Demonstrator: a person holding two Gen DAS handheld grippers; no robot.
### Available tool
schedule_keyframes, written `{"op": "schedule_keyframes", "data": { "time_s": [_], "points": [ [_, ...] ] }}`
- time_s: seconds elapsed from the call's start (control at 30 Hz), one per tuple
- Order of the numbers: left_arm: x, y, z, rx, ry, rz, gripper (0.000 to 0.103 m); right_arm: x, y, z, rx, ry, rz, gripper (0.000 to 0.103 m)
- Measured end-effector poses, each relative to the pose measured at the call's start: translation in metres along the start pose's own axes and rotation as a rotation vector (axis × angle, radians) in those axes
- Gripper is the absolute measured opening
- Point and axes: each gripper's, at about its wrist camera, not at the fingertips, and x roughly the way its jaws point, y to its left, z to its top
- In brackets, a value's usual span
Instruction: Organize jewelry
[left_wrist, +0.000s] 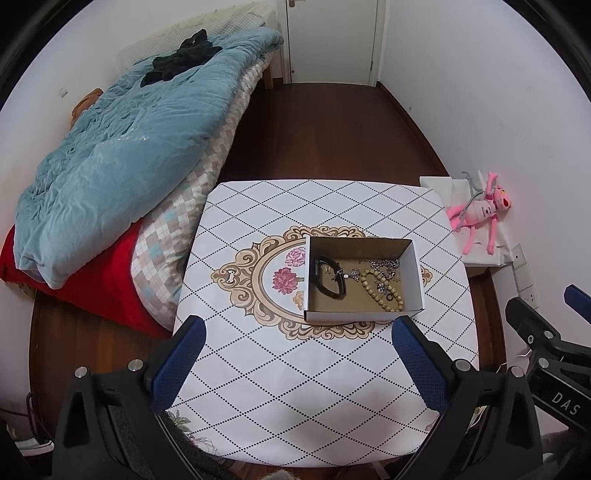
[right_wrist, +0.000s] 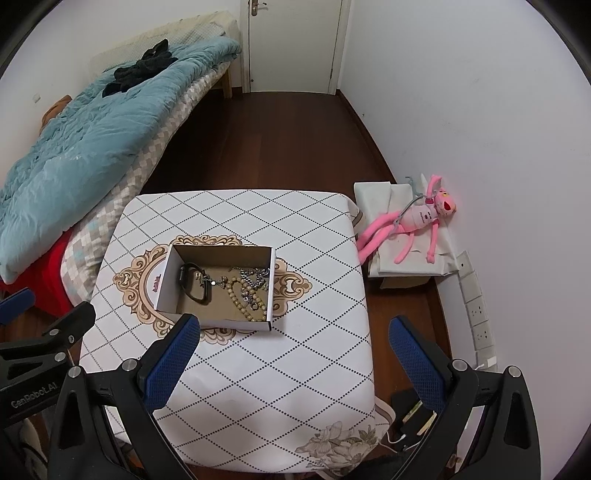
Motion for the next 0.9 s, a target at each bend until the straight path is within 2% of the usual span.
{"op": "schedule_keyframes", "data": {
  "time_s": [0.9],
  "points": [
    [0.0039, 0.0009, -0.0028, -0.009, 0.018, 0.002, 0.103, 0.0069, -0.0035, -0.0044, 0.005, 0.016, -0.005, 0.103]
  ]
}}
